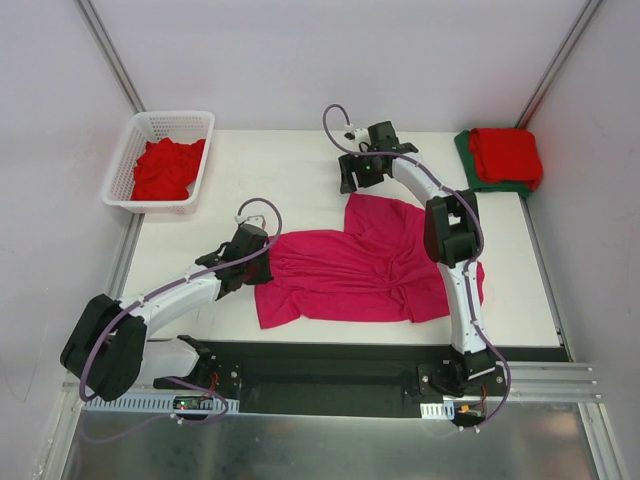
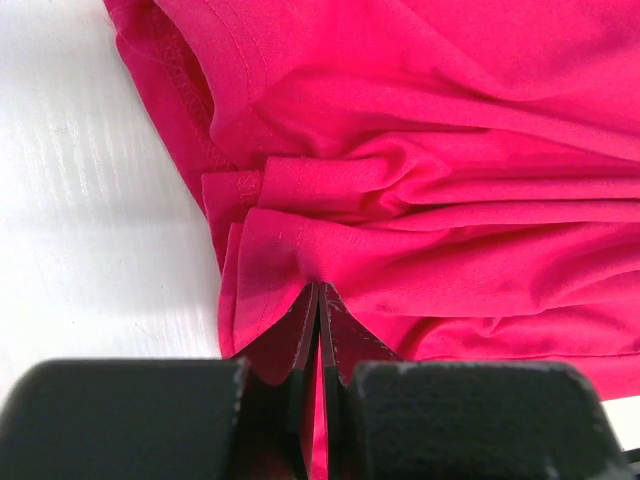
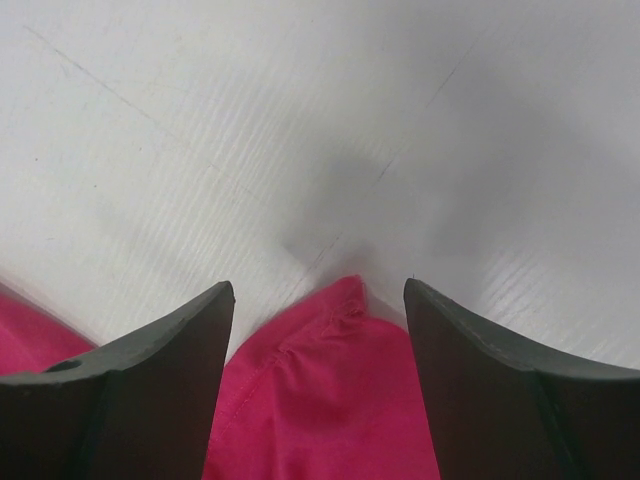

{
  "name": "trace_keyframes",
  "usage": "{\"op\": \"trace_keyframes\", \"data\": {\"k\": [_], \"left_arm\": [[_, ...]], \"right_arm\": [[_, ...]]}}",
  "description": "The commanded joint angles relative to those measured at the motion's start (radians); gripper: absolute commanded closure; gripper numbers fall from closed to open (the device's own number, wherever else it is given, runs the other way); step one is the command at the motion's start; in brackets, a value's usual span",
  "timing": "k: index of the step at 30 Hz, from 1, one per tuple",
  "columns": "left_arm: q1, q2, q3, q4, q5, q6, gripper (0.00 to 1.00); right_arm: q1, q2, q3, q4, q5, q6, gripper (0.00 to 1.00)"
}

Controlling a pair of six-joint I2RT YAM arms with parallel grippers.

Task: Fold and stack the t-shirts
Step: Flatten out the tshirt

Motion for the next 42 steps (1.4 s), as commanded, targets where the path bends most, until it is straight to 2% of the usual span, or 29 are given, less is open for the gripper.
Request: {"op": "trace_keyframes", "data": {"k": [1, 29, 32, 42], "left_arm": [[-0.010, 0.010, 0.019, 0.019, 0.004, -0.002, 1.00], [-0.007, 0.001, 0.015, 0.021, 0.004, 0.007, 1.00], [-0.007, -0.002, 0.012, 0.022, 0.001, 0.007, 1.00], [-0.007, 0.003, 0.013, 0.024, 0.003, 0.009, 1.00]], "right_arm": [[-0.004, 0.018, 0.068, -0.048, 0.000, -0.019, 0.27], [-0.015, 0.075, 0.121, -0.163, -0.006, -0.013, 0.28], [-0.015, 0.077, 0.124, -0.165, -0.008, -0.013, 0.44], [-0.015, 0.075, 0.117, -0.172, -0.009, -0.016, 0.66]]}}
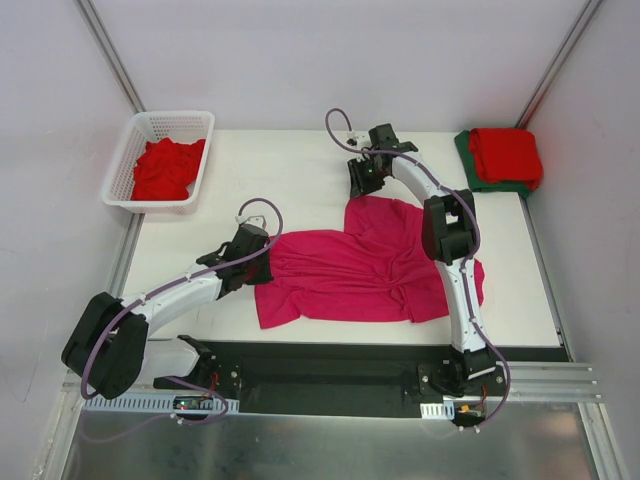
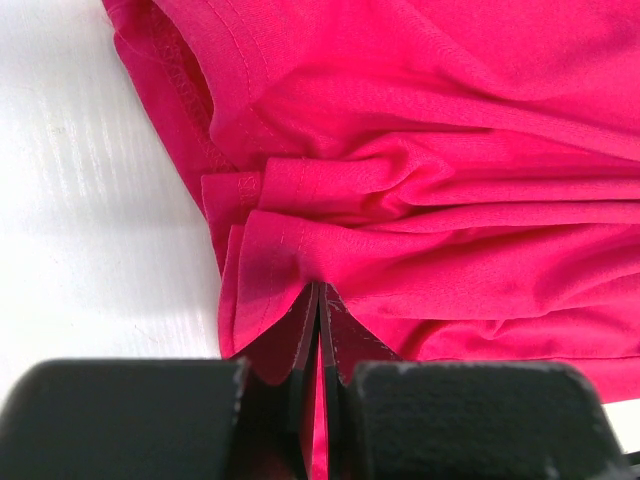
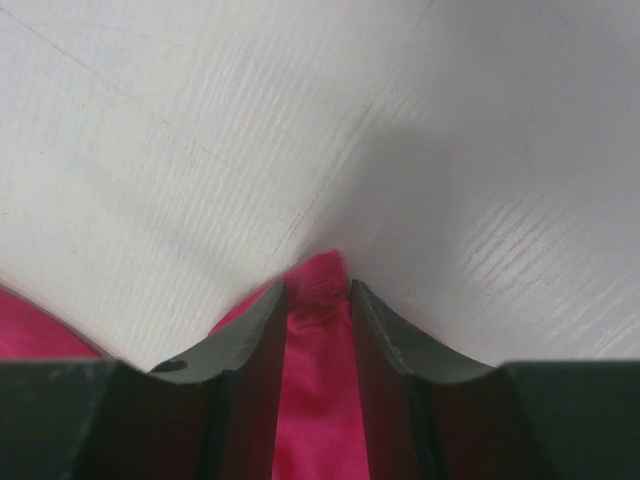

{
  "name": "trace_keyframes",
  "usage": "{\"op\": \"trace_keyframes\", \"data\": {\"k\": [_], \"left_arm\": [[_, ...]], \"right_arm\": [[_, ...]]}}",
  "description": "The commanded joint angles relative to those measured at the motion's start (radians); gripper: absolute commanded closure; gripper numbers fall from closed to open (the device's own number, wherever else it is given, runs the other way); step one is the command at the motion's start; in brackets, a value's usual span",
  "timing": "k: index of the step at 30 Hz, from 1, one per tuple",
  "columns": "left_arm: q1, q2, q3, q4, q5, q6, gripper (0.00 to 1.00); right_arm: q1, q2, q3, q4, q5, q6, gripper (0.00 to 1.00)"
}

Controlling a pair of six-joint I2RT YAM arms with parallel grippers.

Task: Fold and stack the t-shirts
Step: Flatten out the tshirt

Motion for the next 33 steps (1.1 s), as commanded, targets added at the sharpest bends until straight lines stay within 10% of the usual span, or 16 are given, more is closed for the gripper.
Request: {"op": "trace_keyframes", "data": {"k": [1, 8, 13, 21, 33], "left_arm": [[-0.007, -0.012, 0.011, 0.021, 0.003, 0.008, 1.00], [-0.007, -0.018, 0.005, 0.021, 0.000, 0.005, 1.00], [-0.007, -0.029, 0.023, 0.014, -0.011, 0.028, 0.88], [0.001, -0.070, 0.144, -0.062, -0.091, 0.084, 0.26], [0.220, 0.022, 0.190, -0.035, 0.003, 0.117, 0.20]], "right_arm": [[-0.002, 0.005, 0.027, -0.030, -0.012, -0.012, 0.67], [-0.001, 0.005, 0.026, -0.032, -0.017, -0.012, 0.99], [-0.002, 0.001, 0.014, -0.027, -0.018, -0.012, 0.99], [-0.002, -0.005, 0.003, -0.023, -0.015, -0.015, 0.99], [-0.004, -0.009, -0.003, -0.018, -0.018, -0.016, 0.98]]}}
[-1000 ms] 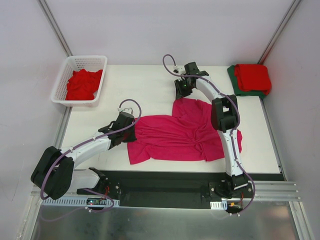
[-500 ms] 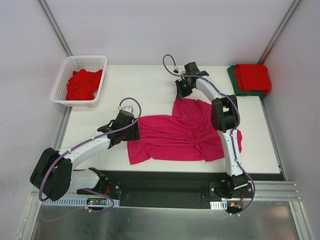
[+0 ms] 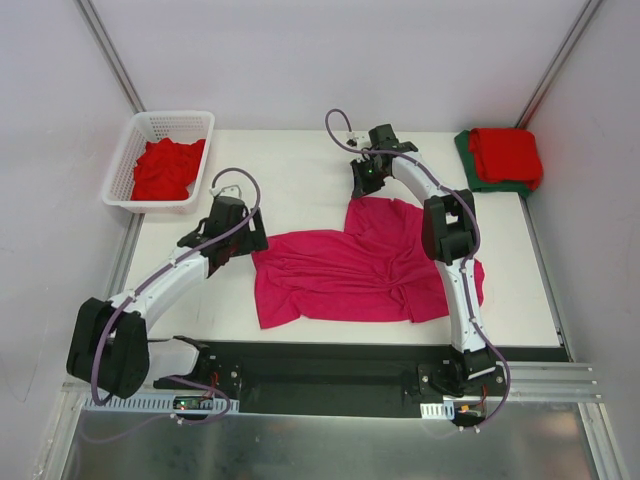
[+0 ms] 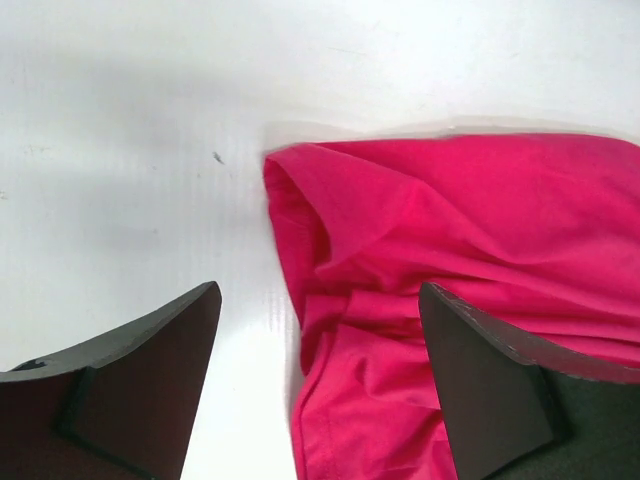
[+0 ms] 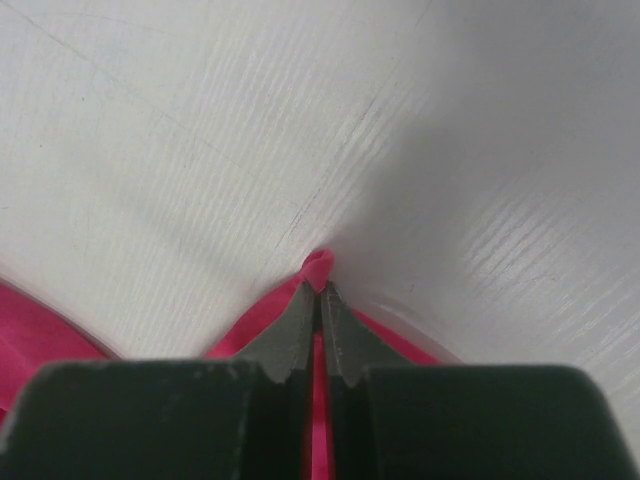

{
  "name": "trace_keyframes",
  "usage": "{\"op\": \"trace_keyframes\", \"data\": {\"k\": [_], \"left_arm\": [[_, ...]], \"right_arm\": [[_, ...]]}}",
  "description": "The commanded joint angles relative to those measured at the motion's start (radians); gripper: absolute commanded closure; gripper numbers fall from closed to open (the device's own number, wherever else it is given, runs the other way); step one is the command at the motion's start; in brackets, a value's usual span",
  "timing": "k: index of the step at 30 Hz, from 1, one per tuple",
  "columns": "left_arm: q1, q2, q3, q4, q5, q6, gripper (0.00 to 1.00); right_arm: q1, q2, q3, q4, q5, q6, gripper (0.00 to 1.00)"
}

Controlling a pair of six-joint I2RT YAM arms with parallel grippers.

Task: Fold and stack the t-shirts
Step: Flatten out the tshirt

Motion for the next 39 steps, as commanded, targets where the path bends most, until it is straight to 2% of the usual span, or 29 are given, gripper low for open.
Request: {"op": "trace_keyframes", "data": {"k": [1, 14, 24, 28, 39], "left_arm": [[0.040, 0.038, 0.030, 0.020, 0.042, 0.019, 0.20], [0.150, 0.202, 0.025, 0.241, 0.235, -0.091, 0.23], [0.213, 0.229, -0.035, 0.382, 0.366, -0.227, 0.25], [0.232, 0.214, -0.053, 0.384, 0.409, -0.261, 0.27], [0.233, 0.122, -0.119, 0.355, 0.404, -0.310, 0.27]], "right_arm": [[-0.002, -0.009, -0.003, -0.004, -0.015, -0.013, 0.99], [-0.002, -0.018, -0.018, -0.001, -0.003, -0.021, 0.99], [-0.004, -0.020, -0.020, -0.001, 0.000, -0.022, 0.99], [-0.001, -0.020, -0.021, -0.002, 0.003, -0.024, 0.98], [-0.002, -0.020, -0.020, -0.001, 0.006, -0.024, 0.99]]}}
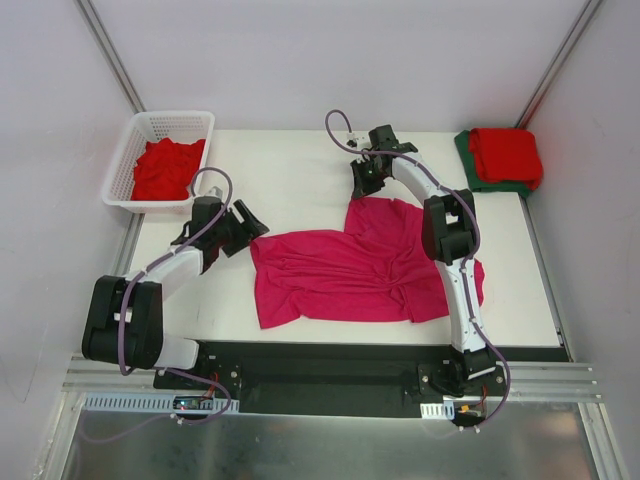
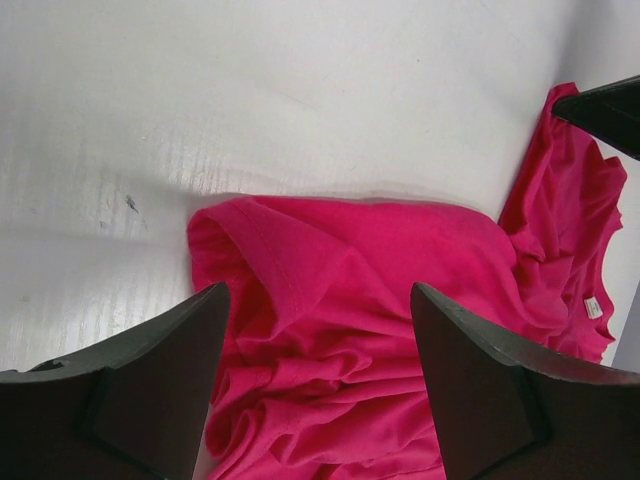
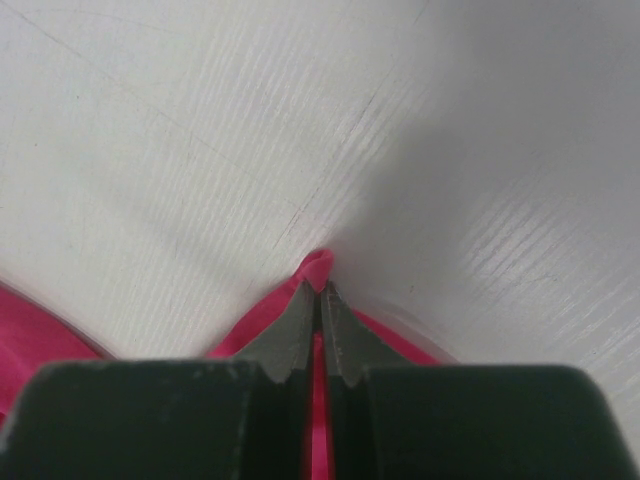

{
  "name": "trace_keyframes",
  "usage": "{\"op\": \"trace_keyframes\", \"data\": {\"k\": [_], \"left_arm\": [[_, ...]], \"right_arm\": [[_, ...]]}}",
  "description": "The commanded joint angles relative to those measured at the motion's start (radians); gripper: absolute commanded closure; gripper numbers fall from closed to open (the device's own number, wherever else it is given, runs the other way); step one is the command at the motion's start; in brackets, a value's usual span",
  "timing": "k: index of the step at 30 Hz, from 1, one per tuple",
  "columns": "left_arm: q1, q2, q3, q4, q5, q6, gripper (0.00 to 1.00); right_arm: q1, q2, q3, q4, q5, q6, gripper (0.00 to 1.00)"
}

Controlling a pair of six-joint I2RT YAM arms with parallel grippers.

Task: Fold and stack the t-shirts
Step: Flatten out the tshirt

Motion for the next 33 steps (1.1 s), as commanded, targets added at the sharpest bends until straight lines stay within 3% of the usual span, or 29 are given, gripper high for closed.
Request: {"op": "trace_keyframes", "data": {"k": [1, 33], "left_arm": [[0.004, -0.031, -0.020, 0.008, 0.026, -0.037, 0.27], [0.009, 0.151, -0.023, 0.211, 0.034, -0.089, 0.28]], "right_arm": [[-0.002, -0.020, -0.008, -0.010, 0.006, -0.023, 0.98], [-0.005, -0.020, -0.008, -0.011, 0.006, -0.025, 0.99]]}}
